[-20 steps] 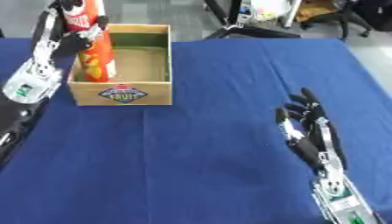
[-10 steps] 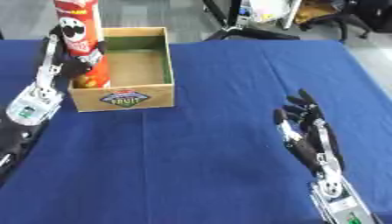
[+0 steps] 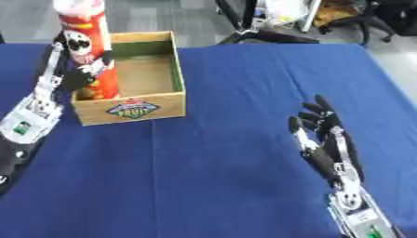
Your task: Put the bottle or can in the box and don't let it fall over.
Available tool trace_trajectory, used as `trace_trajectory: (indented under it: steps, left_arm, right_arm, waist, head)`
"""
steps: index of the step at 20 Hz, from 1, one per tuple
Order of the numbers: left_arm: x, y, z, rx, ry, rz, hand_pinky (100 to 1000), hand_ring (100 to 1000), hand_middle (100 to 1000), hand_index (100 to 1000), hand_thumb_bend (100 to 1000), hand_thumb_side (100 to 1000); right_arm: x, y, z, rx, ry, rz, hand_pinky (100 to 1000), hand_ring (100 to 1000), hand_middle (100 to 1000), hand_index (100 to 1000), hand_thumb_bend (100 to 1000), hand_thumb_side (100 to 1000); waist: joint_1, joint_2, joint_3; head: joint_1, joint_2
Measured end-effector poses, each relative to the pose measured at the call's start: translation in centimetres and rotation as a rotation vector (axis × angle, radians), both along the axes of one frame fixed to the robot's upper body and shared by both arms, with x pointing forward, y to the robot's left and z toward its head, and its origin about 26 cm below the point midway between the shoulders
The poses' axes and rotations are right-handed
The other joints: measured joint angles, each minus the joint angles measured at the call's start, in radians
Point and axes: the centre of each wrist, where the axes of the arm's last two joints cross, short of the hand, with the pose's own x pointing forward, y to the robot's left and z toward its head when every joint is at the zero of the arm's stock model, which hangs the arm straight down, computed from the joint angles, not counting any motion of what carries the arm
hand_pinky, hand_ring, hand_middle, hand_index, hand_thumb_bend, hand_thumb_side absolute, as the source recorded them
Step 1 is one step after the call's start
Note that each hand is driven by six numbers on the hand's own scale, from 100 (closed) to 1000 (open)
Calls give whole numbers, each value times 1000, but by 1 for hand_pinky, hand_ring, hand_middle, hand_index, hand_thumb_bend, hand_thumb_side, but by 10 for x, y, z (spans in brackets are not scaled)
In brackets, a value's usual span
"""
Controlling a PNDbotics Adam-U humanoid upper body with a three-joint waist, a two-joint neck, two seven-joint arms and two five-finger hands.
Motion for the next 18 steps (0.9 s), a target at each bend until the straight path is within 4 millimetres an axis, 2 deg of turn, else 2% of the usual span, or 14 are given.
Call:
trace_trajectory:
  steps: [9,12,18]
  left_arm:
    - [-40,17,6,-8,26,-54,870,889,914,957,636,663]
    - [-59,23,9,-52,23,-66,867,878,908,957,605,670]
    - [-99,41,2,-123,66,-78,858,861,893,953,541,687]
  right_arm:
    - [0,-2,1,3,-4,-7,830,818,832,1000,345,516]
    - [0,-2,1,4,-5,-9,830,818,831,1000,345,516]
    - [0,-3,1,6,-6,-14,830,818,831,1000,348,515]
  waist:
    - [0,0,20]
    - [-1,0,32]
    - [-1,0,56]
  head:
    - [-9,-4]
    - [-11,-9]
    - [-15,-9]
